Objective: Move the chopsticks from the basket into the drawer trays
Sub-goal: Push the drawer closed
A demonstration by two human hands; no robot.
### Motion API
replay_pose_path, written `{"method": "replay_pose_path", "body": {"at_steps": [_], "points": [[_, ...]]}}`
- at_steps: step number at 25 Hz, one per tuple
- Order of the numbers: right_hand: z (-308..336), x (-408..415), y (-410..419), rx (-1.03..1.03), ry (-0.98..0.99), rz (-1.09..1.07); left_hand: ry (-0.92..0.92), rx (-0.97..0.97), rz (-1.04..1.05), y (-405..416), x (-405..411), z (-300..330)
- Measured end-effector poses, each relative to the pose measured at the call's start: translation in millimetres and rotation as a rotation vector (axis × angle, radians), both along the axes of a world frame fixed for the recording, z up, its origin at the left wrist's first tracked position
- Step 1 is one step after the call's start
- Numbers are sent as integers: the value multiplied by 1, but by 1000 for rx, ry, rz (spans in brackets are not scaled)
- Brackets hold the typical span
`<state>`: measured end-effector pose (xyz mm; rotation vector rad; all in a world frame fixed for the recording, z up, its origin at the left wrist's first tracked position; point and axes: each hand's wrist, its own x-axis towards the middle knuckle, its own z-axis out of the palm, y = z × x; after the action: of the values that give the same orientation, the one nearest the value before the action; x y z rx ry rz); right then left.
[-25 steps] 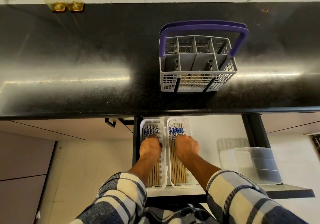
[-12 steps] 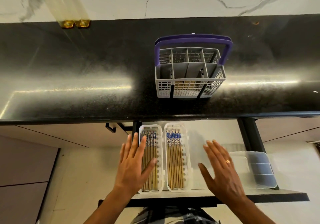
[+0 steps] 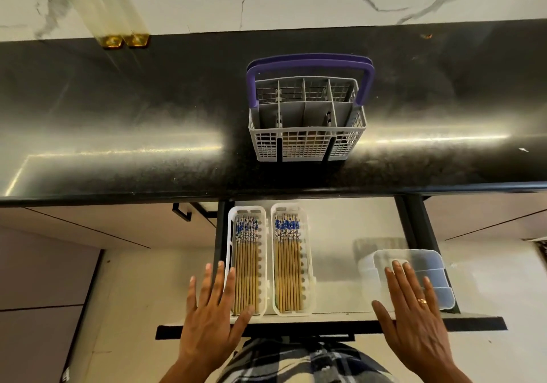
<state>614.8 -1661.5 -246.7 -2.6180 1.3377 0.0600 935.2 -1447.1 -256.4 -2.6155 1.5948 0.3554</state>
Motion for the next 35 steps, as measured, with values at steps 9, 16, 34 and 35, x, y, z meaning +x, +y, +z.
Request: {"method": "replay_pose_path", "body": {"at_steps": [9, 16, 34, 35], "points": [[-8, 3, -10, -14, -35, -3, -21, -4, -1, -10, 6, -1], [-8, 19, -33, -32, -49, 6, -27, -51, -8, -33, 21, 2], [-1, 77, -109, -106, -90, -2, -54, -167, -10, -112, 74, 6], [0, 81, -113, -111, -88, 7, -57, -178, -17, -116, 77, 7]]}}
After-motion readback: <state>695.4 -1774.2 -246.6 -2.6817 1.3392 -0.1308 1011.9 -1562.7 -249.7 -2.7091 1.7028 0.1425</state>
